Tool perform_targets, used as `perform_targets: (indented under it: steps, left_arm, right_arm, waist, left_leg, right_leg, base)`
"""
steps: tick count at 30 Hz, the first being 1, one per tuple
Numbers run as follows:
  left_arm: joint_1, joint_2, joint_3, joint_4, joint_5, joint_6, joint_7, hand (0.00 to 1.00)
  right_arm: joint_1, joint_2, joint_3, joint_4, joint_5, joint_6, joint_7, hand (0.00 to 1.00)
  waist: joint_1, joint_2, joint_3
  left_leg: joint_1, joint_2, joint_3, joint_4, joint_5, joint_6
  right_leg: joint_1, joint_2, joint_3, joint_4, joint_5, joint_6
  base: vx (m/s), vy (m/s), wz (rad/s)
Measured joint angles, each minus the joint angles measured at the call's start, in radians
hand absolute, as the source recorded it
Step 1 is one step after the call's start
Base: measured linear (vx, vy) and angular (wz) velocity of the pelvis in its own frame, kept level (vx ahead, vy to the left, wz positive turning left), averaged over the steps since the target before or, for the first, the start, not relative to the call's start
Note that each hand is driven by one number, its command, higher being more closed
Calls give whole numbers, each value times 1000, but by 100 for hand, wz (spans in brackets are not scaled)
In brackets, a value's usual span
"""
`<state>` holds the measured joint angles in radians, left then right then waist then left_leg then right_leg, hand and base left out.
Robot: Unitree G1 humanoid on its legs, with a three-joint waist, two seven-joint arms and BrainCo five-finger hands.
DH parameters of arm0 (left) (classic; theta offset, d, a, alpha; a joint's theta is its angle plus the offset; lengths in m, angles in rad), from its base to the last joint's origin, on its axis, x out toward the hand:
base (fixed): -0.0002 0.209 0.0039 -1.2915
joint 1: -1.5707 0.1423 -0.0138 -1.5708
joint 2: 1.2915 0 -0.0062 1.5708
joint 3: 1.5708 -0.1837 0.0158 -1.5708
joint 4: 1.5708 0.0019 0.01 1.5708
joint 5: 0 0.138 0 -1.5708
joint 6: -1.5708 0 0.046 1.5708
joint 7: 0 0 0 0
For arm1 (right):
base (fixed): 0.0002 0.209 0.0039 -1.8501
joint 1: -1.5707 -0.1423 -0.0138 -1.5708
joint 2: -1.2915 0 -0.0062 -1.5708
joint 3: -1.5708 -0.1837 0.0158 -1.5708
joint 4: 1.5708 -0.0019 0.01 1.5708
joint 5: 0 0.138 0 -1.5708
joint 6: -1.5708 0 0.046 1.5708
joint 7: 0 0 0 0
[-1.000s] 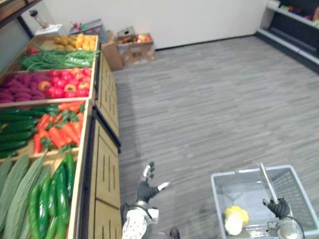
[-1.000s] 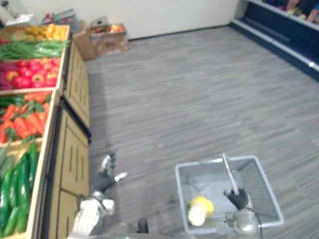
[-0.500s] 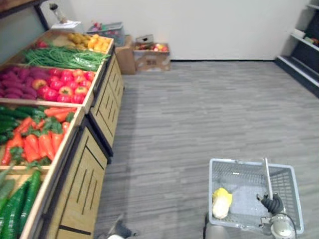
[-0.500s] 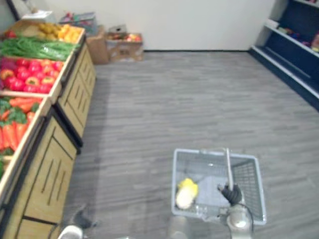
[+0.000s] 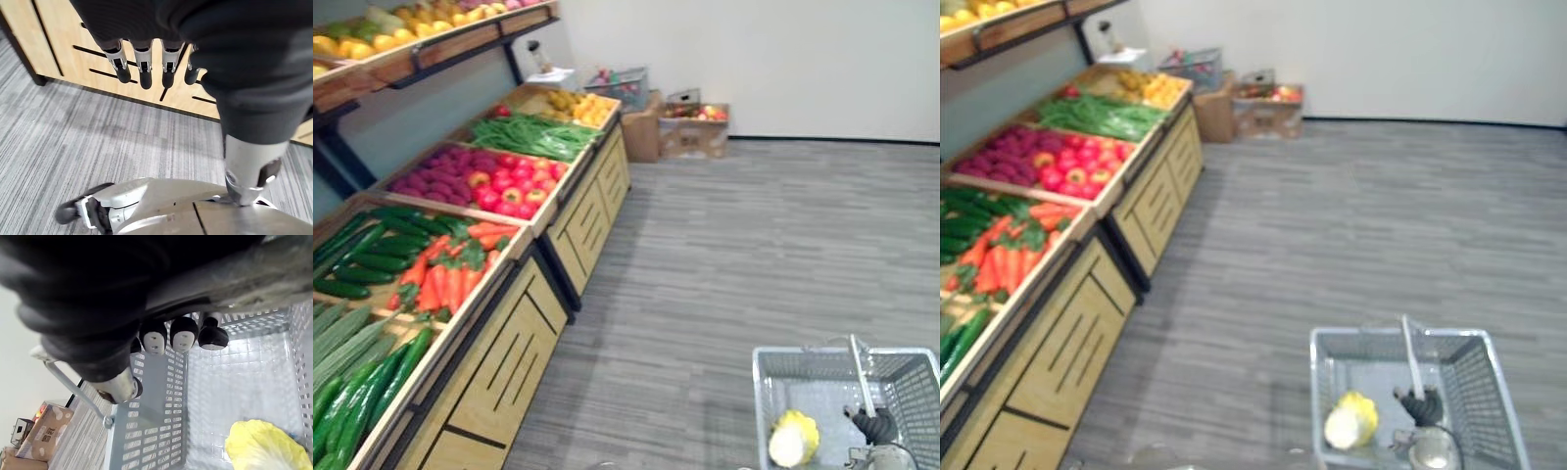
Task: Pick vegetable in the basket
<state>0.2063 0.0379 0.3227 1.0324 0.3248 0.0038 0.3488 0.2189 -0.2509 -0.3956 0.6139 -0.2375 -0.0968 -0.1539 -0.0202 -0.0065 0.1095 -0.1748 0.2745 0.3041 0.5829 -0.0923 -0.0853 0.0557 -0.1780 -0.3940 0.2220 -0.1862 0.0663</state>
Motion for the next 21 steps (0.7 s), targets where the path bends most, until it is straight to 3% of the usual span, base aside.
perform_targets:
  steps: [2, 3, 4, 5, 7, 8, 10, 11, 13, 14, 15, 16, 17, 18, 19, 20, 21]
  left_arm:
    - [2, -13, 1, -1, -1, 5, -1, 0]
    - [3, -14, 0, -1, -3, 9, 0, 0]
    - [6, -25, 2, -1, -4, 10, 1, 0]
    - [5, -32, 15, 0, -5, 13, 2, 0]
    - [3, -27, 20, -18, -4, 20, 5, 0]
    - [-2, -22, 28, -22, -4, 23, 6, 0]
    - [-3, -18, 28, -20, -4, 27, 6, 0]
    - [-2, -12, 28, -10, -4, 28, 6, 0]
    - [-2, -11, 25, -1, -4, 28, 6, 0]
    - [1, -8, 16, 3, -4, 28, 6, 0]
    - [10, 8, -10, 2, -4, 28, 2, 0]
    - [22, 26, -27, -2, -2, 28, 0, 0]
    - [25, 35, -32, -3, -1, 29, -1, 0]
    - [29, 45, -48, -6, 0, 29, -2, 0]
    - [29, 47, -62, -13, 1, 29, -3, 0]
    - [24, 50, -63, -18, 1, 29, -3, 0]
    - [13, 56, -71, -22, 2, 28, -3, 0]
  right_arm:
    - [-4, -4, 0, 28, 0, 1, 0, 100]
    - [-7, -3, 0, 37, 0, 3, 0, 100]
    - [-13, -3, -1, 45, 0, 4, -4, 100]
    - [-25, 10, 0, 65, 0, 5, -9, 100]
    - [-28, 34, 12, 66, 0, 6, -9, 100]
    - [-37, 44, 22, 70, 0, 6, -9, 100]
    - [-41, 44, 20, 79, 0, 6, -9, 100]
    - [-48, 44, 13, 109, 0, 5, -9, 100]
    - [-57, 41, 4, 140, 0, 6, -9, 100]
    - [-61, 43, 1, 156, 1, 8, -9, 100]
    - [-64, 55, 1, 157, 2, 9, -9, 100]
    - [-66, 67, -4, 157, 7, 11, -10, 100]
    - [-68, 73, -11, 157, 16, 11, -10, 100]
    - [-70, 79, -25, 159, 23, 11, -13, 100]
    - [-77, 79, -33, 171, 24, 10, -17, 100]
    - [-86, 78, -33, 179, 24, 8, -17, 100]
    - [-107, 75, -38, 191, 24, 4, -17, 100]
  waist:
    - [5, 0, 2]
    - [10, 6, 5]
    - [25, 20, 13]
    - [31, 9, 21]
    - [32, -6, 29]
    - [51, -20, 40]
    - [51, -27, 41]
    - [51, -38, 41]
    - [52, -30, 35]
    - [52, -29, 33]
    - [52, -48, 32]
    - [49, -76, 33]
    - [47, -86, 32]
    - [41, -92, 29]
    - [29, -84, 24]
    - [25, -93, 25]
    - [27, -96, 32]
  left_leg:
    - [5, -65, 28, -203, 8, -1]
    - [11, -97, 39, -312, 39, -2]
    - [26, -131, 40, -451, 112, 3]
    - [49, -155, 43, -484, 133, 57]
    - [56, -192, 39, -483, 112, 67]
    - [37, -203, 45, -417, 65, 86]
    - [40, -216, 43, -395, 37, 94]
    - [53, -233, 39, -387, -10, 91]
    - [74, -240, 37, -400, -25, 97]
    - [100, -251, 38, -426, -25, 97]
    - [134, -276, 35, -453, -28, 101]
    - [166, -300, 22, -463, -36, 110]
    - [184, -308, 10, -464, -44, 117]
    - [222, -310, -29, -467, -46, 131]
    - [243, -303, -64, -464, -47, 142]
    - [252, -298, -86, -465, -47, 142]
    - [272, -282, -119, -476, -47, 141]
  right_leg:
    - [25, -10, -40, -23, 5, 10]
    - [37, -11, -55, -35, 7, 17]
    - [47, -10, -62, -44, 6, 33]
    - [61, -21, -61, -49, 4, 45]
    - [96, -38, -65, -93, 13, 58]
    - [116, -54, -61, -126, 29, 85]
    - [133, -64, -53, -126, 30, 87]
    - [135, -87, -32, -75, 30, 87]
    - [99, -110, -14, 33, 30, 87]
    - [47, -141, 13, 161, 30, 87]
    - [-29, -193, 63, 348, 44, 84]
    - [-102, -230, 133, 517, 106, 76]
    - [-133, -236, 171, 582, 164, 64]
    - [-180, -225, 235, 686, 313, 64]
    - [-217, -197, 283, 776, 257, 76]
    - [-237, -184, 293, 808, 199, 72]
    - [-268, -151, 282, 807, 103, 49]
  base:
    - [210, 110, 67]
    - [245, 222, 33]
    - [283, 288, 23]
    - [282, 259, 32]
    - [235, 173, 29]
    - [188, 136, 6]
    - [177, 149, 11]
    - [175, 180, 14]
    - [158, 184, 6]
    - [181, 218, 6]
    - [231, 232, 14]
    - [199, 153, 24]
    - [239, 80, 49]
    - [289, 23, 78]
    - [305, 4, 91]
    - [305, -25, 98]
    - [275, -57, 91]
